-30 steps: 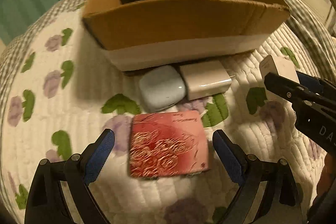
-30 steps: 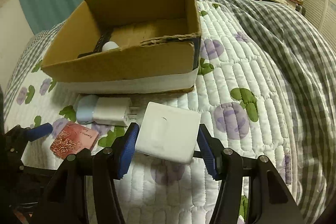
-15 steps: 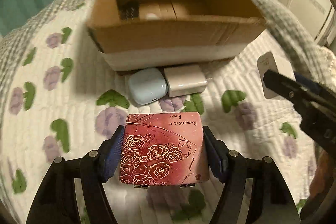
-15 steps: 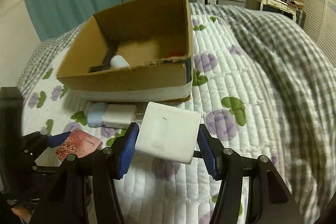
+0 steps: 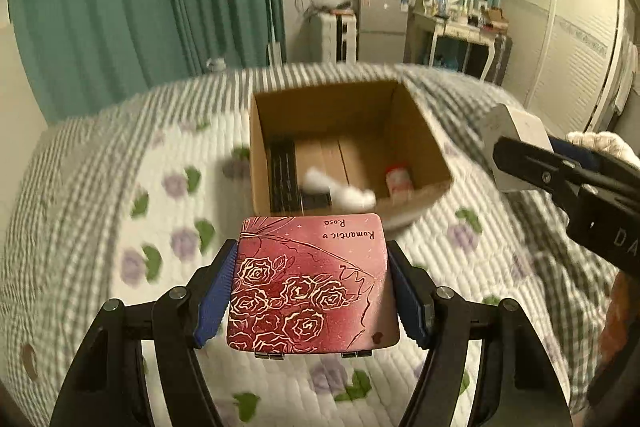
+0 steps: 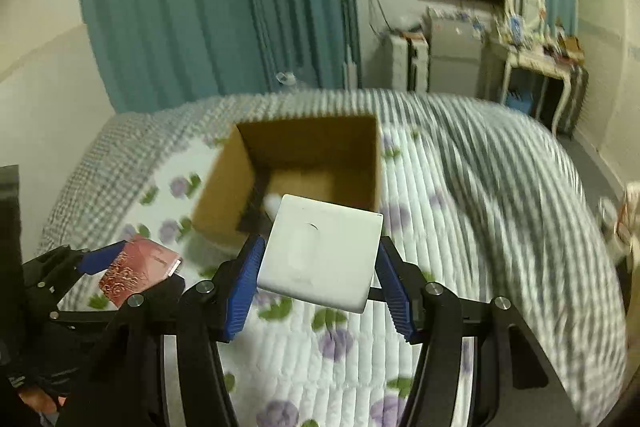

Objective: Organize rigid objects
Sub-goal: 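Lower the card case and charger into the box and open both tools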

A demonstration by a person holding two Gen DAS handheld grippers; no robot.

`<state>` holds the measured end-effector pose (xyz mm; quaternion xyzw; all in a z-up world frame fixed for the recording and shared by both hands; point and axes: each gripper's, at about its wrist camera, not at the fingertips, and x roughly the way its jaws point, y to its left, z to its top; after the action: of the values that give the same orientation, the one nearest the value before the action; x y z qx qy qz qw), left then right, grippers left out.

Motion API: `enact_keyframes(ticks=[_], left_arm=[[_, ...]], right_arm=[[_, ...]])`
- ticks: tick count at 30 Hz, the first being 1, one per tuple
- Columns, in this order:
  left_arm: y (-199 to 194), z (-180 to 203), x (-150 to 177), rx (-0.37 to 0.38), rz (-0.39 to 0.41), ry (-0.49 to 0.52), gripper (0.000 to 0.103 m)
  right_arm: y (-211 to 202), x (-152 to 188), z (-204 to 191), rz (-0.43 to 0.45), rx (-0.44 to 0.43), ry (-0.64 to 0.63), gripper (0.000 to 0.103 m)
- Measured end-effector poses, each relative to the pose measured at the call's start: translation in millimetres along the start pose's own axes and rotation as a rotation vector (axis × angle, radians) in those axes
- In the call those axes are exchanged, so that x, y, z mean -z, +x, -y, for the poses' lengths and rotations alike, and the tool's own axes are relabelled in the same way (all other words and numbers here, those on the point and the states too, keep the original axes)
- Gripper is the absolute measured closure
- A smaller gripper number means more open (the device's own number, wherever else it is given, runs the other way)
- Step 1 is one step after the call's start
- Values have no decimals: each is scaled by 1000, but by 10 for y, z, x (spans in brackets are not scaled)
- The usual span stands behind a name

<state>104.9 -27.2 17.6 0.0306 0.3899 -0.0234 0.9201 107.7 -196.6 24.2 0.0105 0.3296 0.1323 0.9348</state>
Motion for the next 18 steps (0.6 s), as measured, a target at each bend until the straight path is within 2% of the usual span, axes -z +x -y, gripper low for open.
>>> enact_keyframes(ticks=[5, 11, 13, 18], left_arm=[[-17, -116, -318, 27, 55, -23, 31], [224, -87, -636, 3, 111, 31, 31], [417, -53, -716, -31, 81, 43, 31], [920, -31, -805, -14, 42, 27, 31]], right_arm=[[-109, -475, -137, 58, -18, -87, 47], [118, -886, -187, 70, -49, -153, 47], [279, -981, -160, 54, -51, -168, 47], [808, -1104, -54, 32, -16, -176, 47]])
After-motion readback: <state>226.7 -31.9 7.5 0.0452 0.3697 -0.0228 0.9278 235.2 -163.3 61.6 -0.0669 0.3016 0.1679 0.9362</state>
